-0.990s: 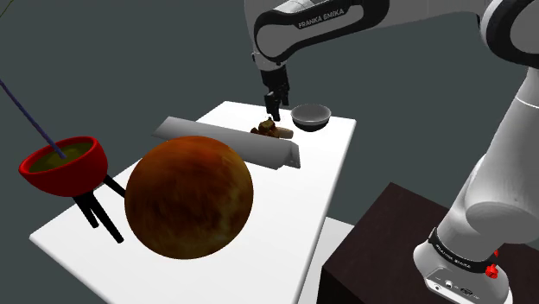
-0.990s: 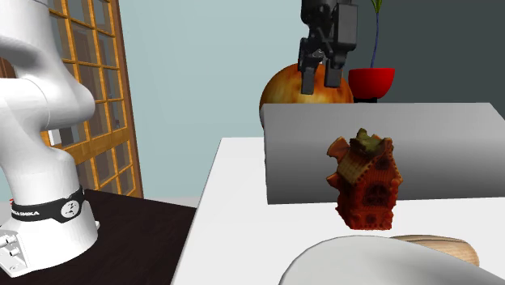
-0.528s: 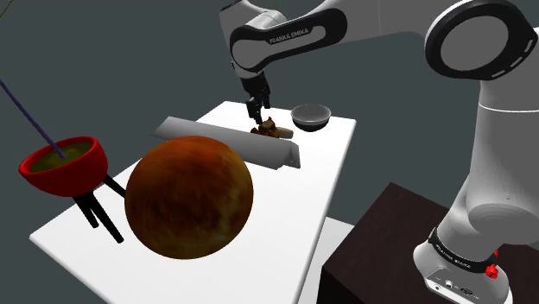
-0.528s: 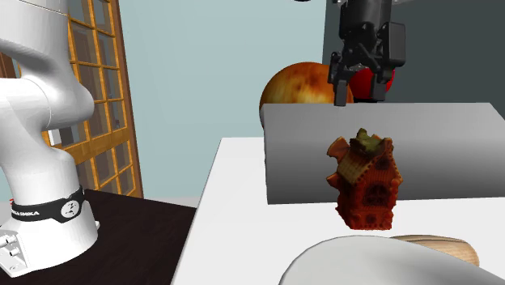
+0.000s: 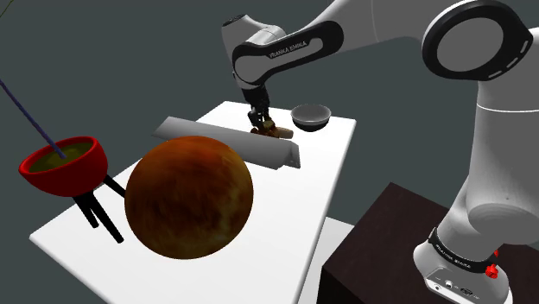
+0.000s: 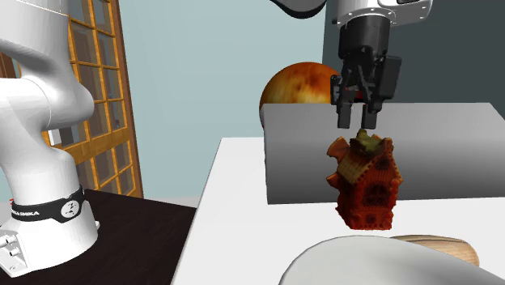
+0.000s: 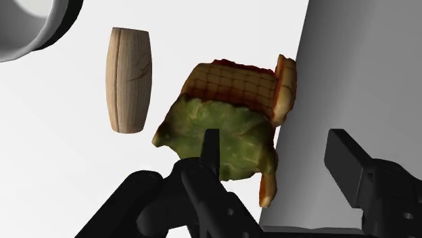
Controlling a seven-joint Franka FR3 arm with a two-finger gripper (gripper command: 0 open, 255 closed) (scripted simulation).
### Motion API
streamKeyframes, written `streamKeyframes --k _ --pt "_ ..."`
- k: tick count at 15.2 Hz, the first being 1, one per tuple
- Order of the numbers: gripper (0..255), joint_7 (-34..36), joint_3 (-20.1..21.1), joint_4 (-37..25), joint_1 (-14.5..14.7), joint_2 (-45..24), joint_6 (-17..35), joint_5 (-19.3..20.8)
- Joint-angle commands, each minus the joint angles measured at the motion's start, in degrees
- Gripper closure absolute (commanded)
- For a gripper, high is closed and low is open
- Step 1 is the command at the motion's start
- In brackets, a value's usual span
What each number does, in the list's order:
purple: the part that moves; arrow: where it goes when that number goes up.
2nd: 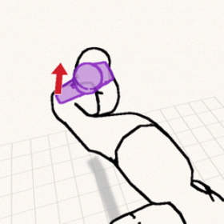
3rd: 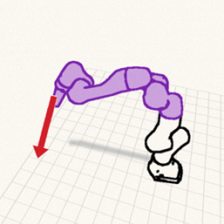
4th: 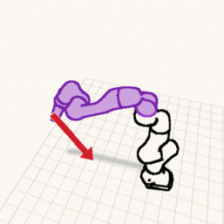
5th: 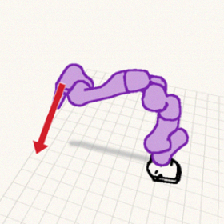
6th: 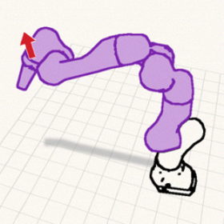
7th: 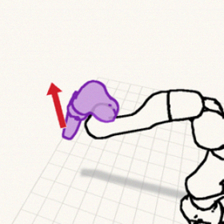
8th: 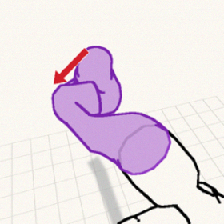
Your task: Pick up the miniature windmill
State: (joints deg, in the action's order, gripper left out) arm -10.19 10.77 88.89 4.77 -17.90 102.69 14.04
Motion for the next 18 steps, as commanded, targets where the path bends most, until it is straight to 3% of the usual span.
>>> streamKeyframes --k 1,9,18 --pt "255 0.00 -0.02 0.12 -0.03 -0.03 0.17 0.01" --pt "255 0.01 -0.01 0.07 -0.01 -0.02 0.11 0.01" --pt "255 -1.20 0.12 -6.50 0.31 0.20 -6.57 -0.29"
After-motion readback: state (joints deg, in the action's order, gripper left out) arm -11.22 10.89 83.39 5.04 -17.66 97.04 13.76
